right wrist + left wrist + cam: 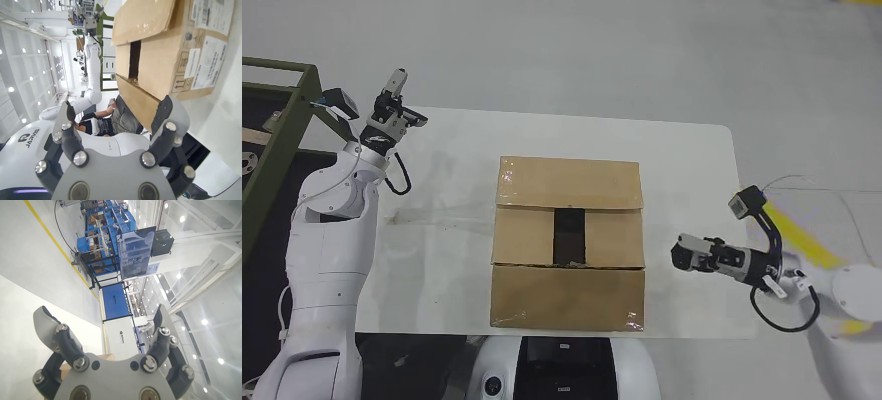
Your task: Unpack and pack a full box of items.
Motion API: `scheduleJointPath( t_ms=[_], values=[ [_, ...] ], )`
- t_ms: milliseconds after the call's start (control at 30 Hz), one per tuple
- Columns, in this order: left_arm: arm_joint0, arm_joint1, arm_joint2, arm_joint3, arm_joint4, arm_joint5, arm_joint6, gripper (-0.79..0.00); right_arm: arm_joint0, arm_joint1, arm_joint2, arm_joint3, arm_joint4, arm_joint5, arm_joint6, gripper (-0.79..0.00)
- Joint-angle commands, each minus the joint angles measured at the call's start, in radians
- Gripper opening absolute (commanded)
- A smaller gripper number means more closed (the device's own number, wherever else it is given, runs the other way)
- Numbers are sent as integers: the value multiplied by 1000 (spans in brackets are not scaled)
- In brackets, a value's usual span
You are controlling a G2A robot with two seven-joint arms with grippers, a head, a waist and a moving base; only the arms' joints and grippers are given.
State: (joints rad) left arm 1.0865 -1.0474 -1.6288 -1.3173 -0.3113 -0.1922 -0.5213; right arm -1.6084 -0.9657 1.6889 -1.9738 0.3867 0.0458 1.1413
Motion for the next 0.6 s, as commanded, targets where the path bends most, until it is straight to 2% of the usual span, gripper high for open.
scheduleJointPath(
  t_ms=[0,567],
  values=[
    [0,0,0,0,0,0,0,0,7,1,16,13,17,5,-6,0],
    [0,0,0,0,0,0,0,0,153,7,-1,215,150,45,8,0]
  ],
)
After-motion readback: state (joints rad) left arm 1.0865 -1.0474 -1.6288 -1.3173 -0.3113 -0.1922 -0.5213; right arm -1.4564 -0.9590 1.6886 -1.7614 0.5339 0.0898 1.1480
